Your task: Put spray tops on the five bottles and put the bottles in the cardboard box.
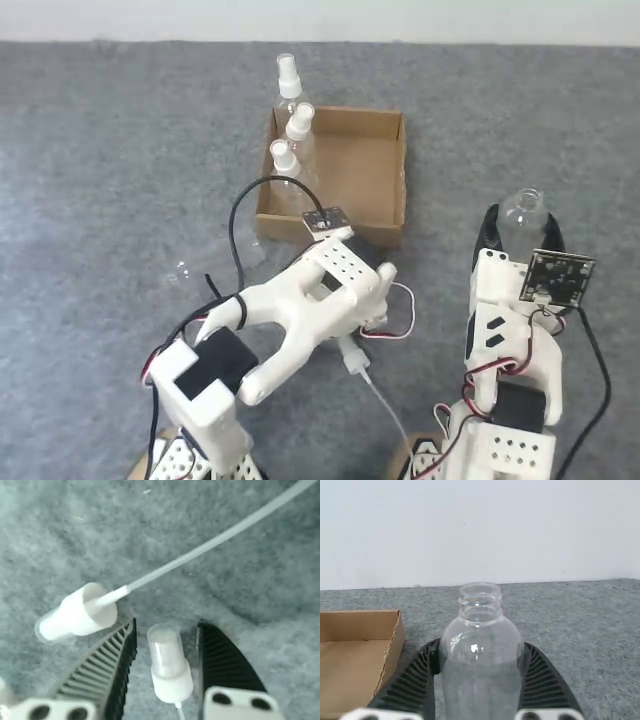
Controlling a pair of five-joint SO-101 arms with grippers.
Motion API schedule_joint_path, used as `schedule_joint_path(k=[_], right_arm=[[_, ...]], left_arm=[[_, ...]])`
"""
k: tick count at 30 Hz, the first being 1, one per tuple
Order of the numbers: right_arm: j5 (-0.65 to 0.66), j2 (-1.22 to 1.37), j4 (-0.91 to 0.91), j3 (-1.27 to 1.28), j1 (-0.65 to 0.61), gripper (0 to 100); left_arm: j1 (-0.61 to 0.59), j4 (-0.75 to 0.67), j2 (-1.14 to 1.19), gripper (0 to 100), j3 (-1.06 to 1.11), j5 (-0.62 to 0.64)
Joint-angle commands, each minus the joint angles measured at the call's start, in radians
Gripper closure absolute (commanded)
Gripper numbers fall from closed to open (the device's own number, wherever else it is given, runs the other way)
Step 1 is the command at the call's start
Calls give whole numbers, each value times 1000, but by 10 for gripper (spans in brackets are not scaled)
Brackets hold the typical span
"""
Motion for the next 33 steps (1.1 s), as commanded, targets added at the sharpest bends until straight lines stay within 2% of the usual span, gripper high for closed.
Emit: schedule_joint_path(k=[1, 10, 16, 25, 28, 33], right_arm=[[-9, -19, -25, -20, 7, 936], [-9, -22, -25, -20, 8, 936], [-9, -22, -25, -20, 8, 936], [-9, -22, -25, -20, 8, 936], [-9, -22, -25, -20, 8, 936], [-9, -22, -25, -20, 8, 936]], left_arm=[[37, -46, -5, 813, -68, 49], [34, -40, -14, 826, -99, 49], [31, -17, -8, 991, -120, 49], [31, 0, -5, 980, -119, 41], [29, 26, -14, 937, -125, 37], [25, 54, -14, 742, -125, 17]])
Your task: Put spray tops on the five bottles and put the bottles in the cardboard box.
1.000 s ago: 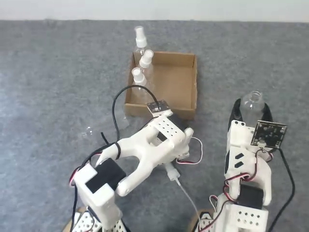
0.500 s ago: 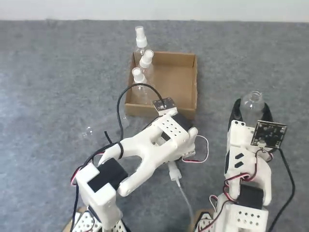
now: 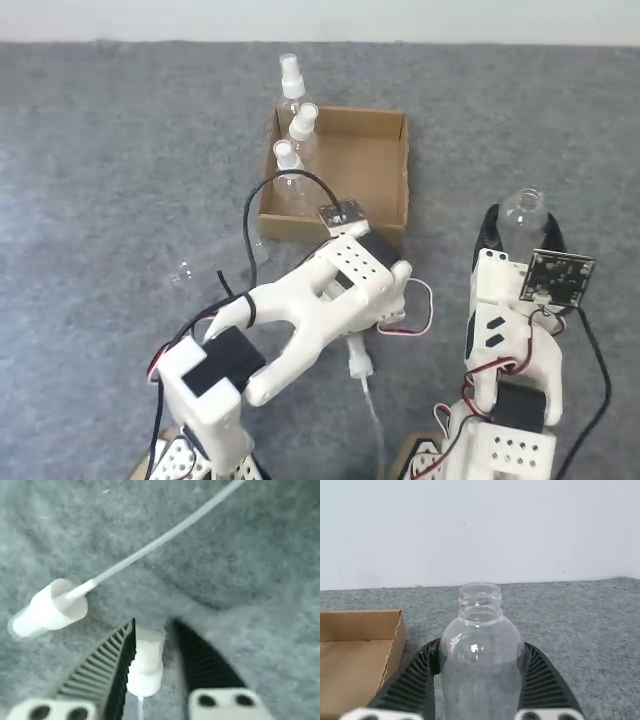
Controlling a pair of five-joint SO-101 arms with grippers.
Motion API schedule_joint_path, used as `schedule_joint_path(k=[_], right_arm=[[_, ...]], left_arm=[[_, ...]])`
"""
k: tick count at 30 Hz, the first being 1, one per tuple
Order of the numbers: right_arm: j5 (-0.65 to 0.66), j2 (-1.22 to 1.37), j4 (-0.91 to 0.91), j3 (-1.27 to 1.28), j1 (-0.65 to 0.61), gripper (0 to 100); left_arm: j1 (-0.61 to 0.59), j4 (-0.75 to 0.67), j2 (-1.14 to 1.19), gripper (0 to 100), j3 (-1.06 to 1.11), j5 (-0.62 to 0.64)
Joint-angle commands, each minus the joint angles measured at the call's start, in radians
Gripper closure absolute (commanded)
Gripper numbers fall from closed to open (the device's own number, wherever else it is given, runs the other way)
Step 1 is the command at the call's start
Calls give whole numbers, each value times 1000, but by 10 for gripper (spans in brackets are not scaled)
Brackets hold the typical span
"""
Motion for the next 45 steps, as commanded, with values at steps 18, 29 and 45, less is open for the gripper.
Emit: schedule_joint_path(k=[18, 29, 45], right_arm=[[-8, -21, -25, -20, 8, 936], [-8, -21, -25, -20, 8, 936], [-8, -21, -25, -20, 8, 936]], left_arm=[[17, -101, -9, 696, 137, -6], [55, -124, -12, 962, 148, -3], [38, 55, -20, 987, 19, -8]])
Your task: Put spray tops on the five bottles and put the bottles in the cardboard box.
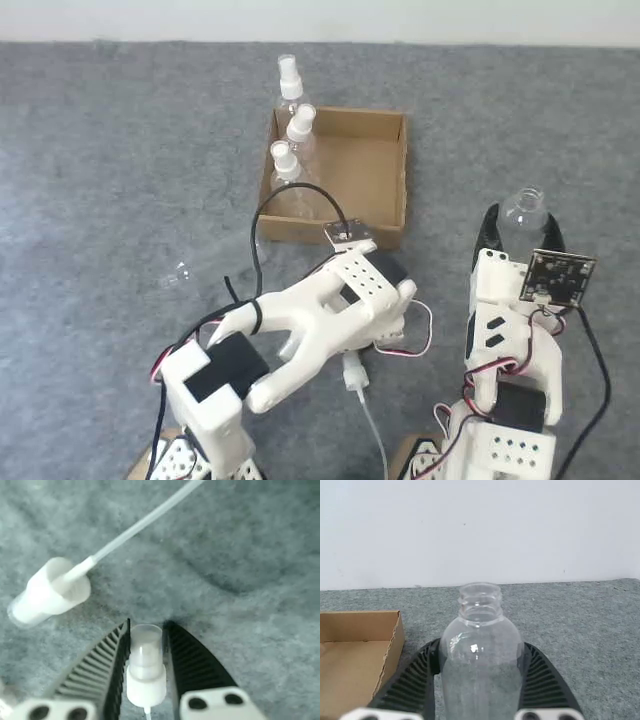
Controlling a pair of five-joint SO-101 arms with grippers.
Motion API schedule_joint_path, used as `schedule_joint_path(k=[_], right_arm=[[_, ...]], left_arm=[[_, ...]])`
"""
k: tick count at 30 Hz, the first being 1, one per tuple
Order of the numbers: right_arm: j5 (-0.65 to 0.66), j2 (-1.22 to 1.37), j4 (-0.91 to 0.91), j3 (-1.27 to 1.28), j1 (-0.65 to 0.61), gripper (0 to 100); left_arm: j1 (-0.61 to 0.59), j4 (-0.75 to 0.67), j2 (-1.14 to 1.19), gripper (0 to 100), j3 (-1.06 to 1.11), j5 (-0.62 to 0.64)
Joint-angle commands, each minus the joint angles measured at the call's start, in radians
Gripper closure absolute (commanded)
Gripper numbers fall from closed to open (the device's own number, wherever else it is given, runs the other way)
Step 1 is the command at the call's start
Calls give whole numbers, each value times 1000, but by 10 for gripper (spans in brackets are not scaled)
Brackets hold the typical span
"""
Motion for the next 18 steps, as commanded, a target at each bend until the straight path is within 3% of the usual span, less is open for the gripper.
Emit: schedule_joint_path(k=[1, 7, 18], right_arm=[[-8, -21, -25, -20, 8, 936], [-8, -22, -25, -20, 8, 936], [-8, -22, -25, -20, 8, 936]], left_arm=[[-26, 35, -20, 987, -50, -8], [-109, 89, -21, 987, -116, -11], [-114, 210, -23, 988, -220, -8]])
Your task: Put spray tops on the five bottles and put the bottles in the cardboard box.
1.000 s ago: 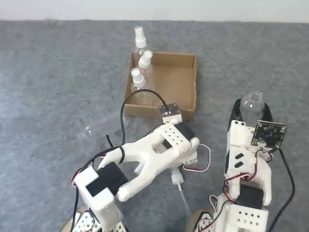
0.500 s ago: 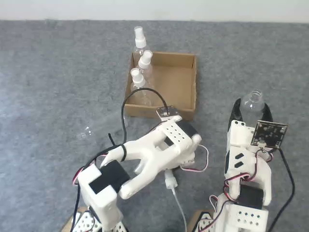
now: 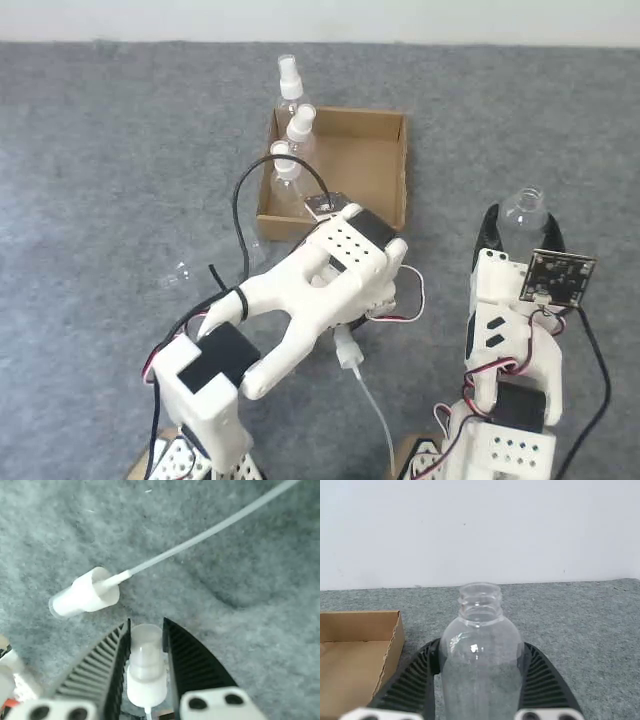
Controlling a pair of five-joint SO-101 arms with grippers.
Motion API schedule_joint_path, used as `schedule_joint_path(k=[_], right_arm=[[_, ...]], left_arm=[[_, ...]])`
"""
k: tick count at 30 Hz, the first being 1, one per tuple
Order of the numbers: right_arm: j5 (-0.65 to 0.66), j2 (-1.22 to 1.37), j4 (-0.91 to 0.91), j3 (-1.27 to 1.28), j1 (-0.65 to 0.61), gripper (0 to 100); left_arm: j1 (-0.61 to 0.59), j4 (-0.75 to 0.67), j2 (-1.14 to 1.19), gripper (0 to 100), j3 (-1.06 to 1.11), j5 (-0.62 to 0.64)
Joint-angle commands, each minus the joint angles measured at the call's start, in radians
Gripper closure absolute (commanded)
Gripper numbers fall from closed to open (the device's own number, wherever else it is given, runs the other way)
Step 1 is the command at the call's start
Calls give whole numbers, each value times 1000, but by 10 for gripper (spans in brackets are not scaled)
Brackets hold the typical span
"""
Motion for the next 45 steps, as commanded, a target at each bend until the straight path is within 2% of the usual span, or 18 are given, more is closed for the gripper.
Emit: schedule_joint_path(k=[1, 7, 16, 25, 32, 37, 45], right_arm=[[-8, -22, -25, -20, 7, 936], [17, -22, -25, -20, 2, 936], [18, -21, -25, -18, 2, 936], [18, -22, -25, -18, 1, 936], [18, -22, -25, -17, 1, 936], [20, -22, -25, -15, -18, 936], [21, -21, -21, -14, -51, 939]], left_arm=[[-6, 26, -23, 988, -50, -8], [-8, 28, -146, 988, -44, -15], [-69, 20, -315, 988, -16, -130], [-64, 12, -434, 988, 21, -226], [-75, -133, -661, 988, 182, -315], [-135, -273, -842, 988, 321, -367], [-239, -308, -1053, 988, 377, -526]])
